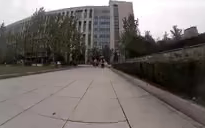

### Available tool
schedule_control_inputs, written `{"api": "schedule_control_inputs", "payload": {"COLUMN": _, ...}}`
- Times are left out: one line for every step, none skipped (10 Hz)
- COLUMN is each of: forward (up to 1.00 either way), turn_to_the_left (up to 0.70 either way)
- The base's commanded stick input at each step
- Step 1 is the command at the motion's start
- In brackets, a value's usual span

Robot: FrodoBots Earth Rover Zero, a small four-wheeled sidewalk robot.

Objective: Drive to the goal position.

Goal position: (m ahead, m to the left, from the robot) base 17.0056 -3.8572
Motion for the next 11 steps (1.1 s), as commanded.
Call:
{"api": "schedule_control_inputs", "payload": {"forward": 0.7, "turn_to_the_left": 0.0}}
{"api": "schedule_control_inputs", "payload": {"forward": 0.7, "turn_to_the_left": 0.0}}
{"api": "schedule_control_inputs", "payload": {"forward": 0.7, "turn_to_the_left": 0.0}}
{"api": "schedule_control_inputs", "payload": {"forward": 0.7, "turn_to_the_left": 0.0}}
{"api": "schedule_control_inputs", "payload": {"forward": 0.7, "turn_to_the_left": 0.0}}
{"api": "schedule_control_inputs", "payload": {"forward": 0.7, "turn_to_the_left": 0.0}}
{"api": "schedule_control_inputs", "payload": {"forward": 0.7, "turn_to_the_left": 0.0}}
{"api": "schedule_control_inputs", "payload": {"forward": 0.7, "turn_to_the_left": 0.0}}
{"api": "schedule_control_inputs", "payload": {"forward": 0.7, "turn_to_the_left": 0.0}}
{"api": "schedule_control_inputs", "payload": {"forward": 0.7, "turn_to_the_left": 0.0}}
{"api": "schedule_control_inputs", "payload": {"forward": 0.7, "turn_to_the_left": 0.01}}
